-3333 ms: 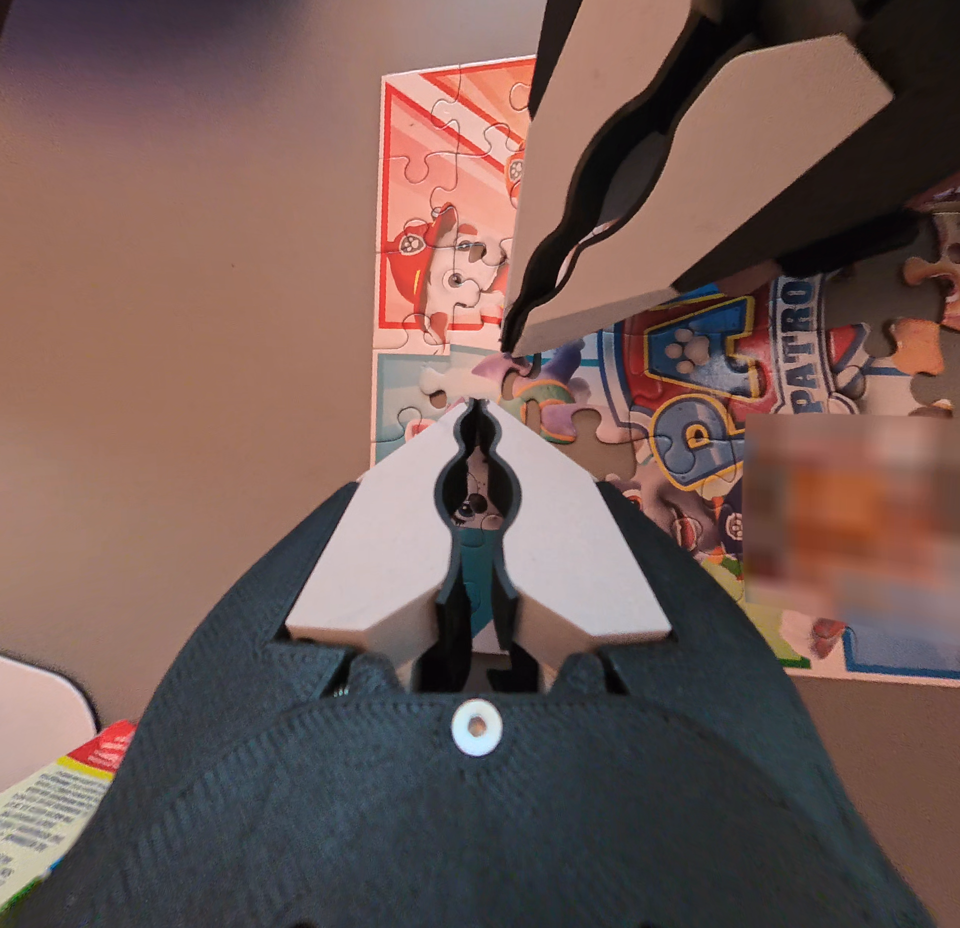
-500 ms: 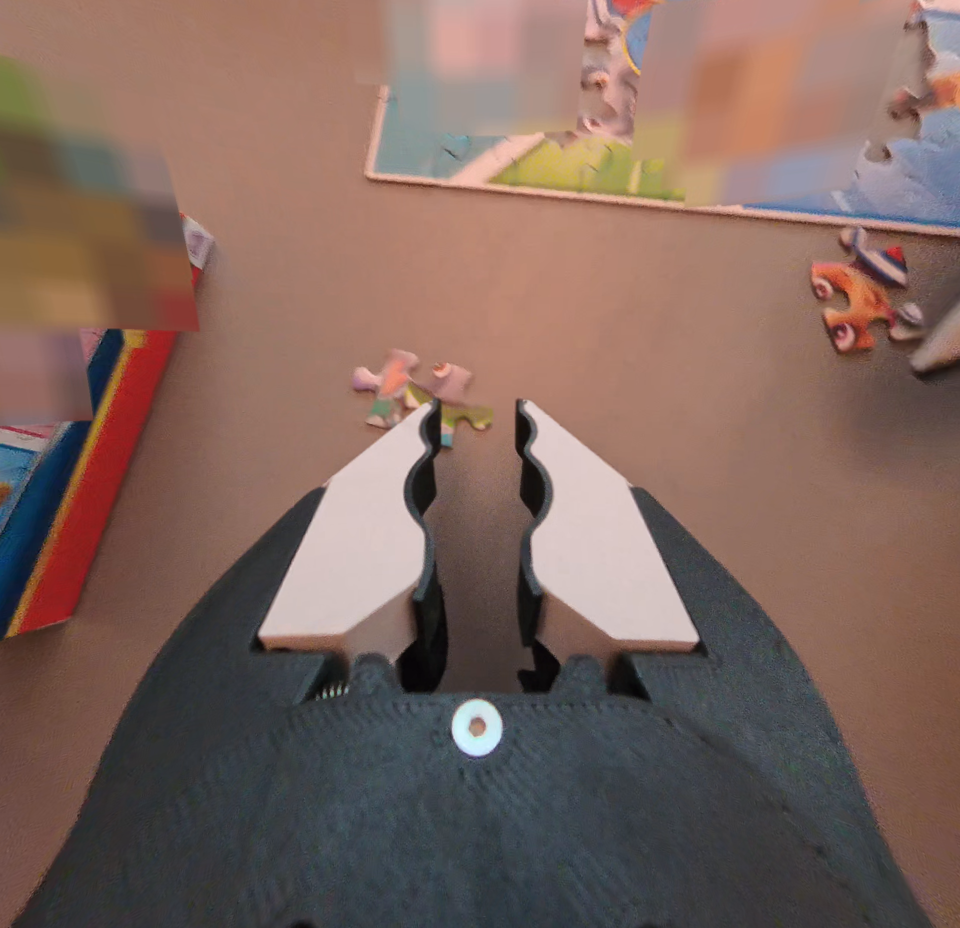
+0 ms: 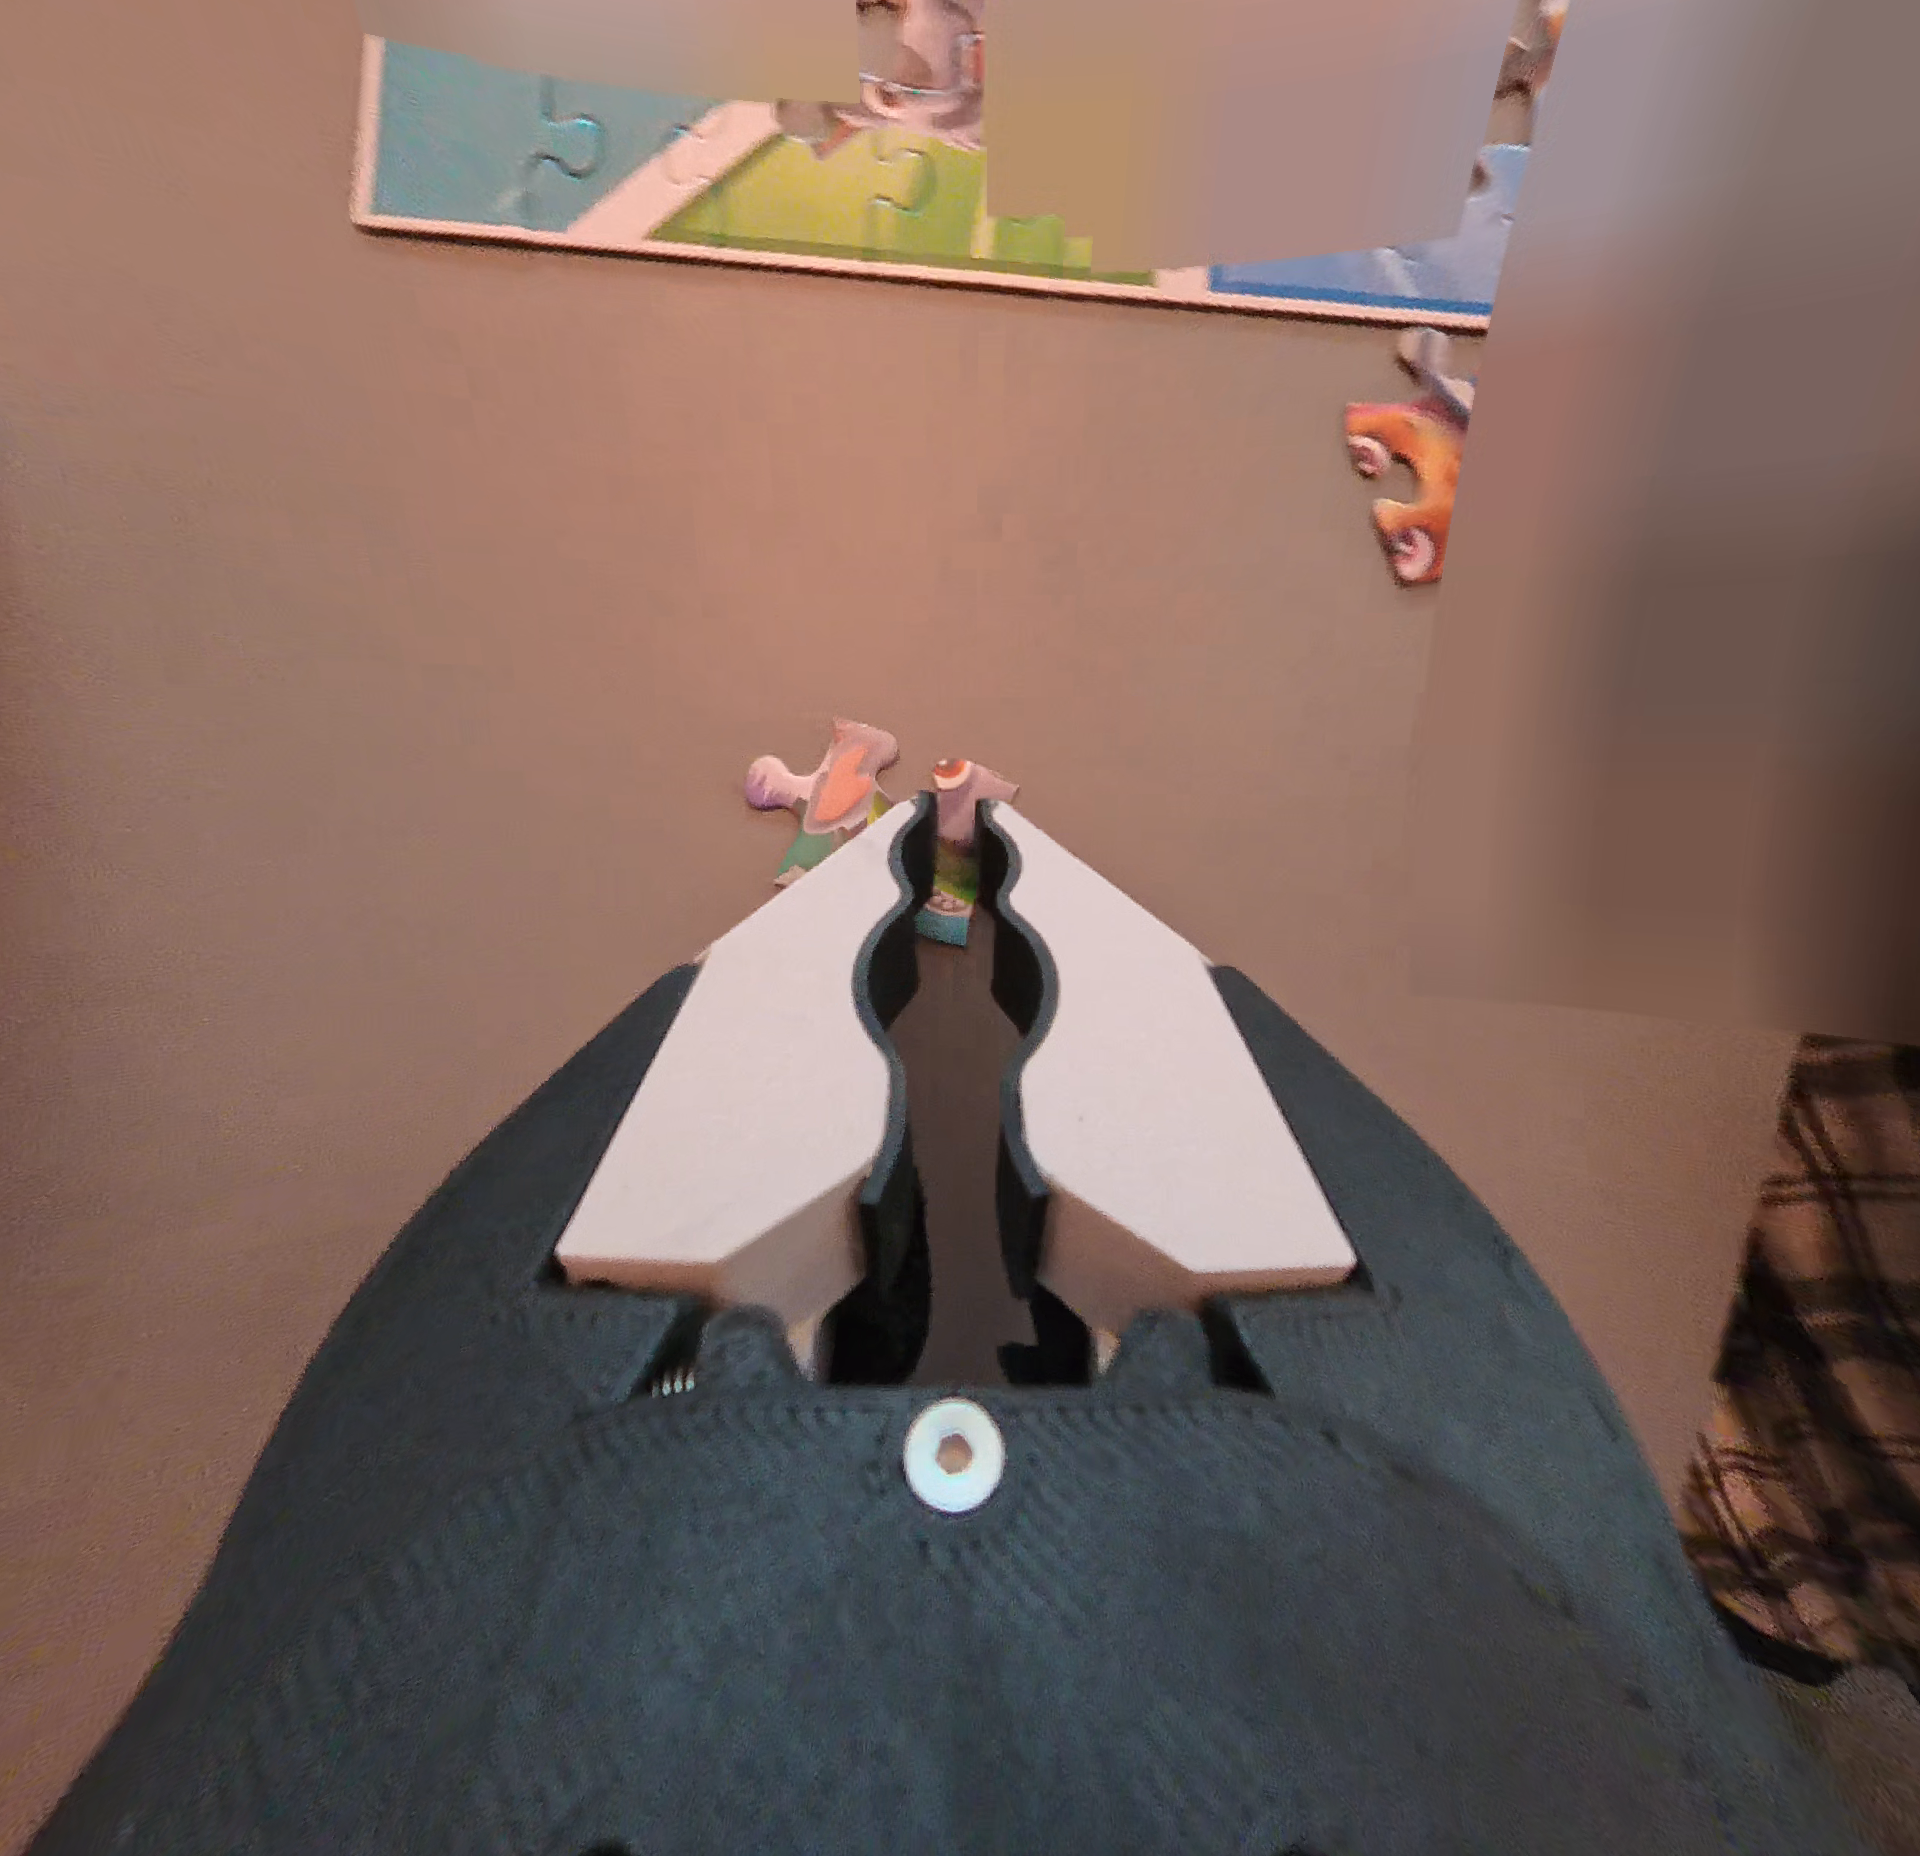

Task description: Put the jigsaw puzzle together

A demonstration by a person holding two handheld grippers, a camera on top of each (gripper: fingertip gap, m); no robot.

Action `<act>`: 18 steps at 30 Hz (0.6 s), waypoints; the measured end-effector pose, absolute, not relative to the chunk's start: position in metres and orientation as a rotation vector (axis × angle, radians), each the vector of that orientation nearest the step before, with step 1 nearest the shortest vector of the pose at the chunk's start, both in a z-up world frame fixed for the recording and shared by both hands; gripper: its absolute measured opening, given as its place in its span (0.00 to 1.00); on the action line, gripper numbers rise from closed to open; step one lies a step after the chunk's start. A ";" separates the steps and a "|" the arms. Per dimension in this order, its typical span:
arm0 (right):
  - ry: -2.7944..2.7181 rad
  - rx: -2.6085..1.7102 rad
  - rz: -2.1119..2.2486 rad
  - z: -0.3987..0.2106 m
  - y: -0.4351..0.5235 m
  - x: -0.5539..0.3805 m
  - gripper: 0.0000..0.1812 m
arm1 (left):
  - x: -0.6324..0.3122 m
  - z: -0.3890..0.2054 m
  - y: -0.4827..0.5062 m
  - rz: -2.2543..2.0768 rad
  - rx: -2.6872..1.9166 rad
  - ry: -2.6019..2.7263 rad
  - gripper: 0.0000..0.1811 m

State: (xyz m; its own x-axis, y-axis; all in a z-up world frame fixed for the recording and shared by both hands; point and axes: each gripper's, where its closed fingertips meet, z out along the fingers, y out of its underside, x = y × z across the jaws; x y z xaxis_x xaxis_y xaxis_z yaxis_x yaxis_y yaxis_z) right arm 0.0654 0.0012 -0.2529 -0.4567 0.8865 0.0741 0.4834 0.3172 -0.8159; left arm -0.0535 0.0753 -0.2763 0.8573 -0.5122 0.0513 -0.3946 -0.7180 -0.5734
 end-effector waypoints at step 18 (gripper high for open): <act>-2.138 -1.034 0.752 -0.271 -0.023 0.062 0.29 | 0.006 -0.273 -0.004 -0.336 -2.351 0.743 0.12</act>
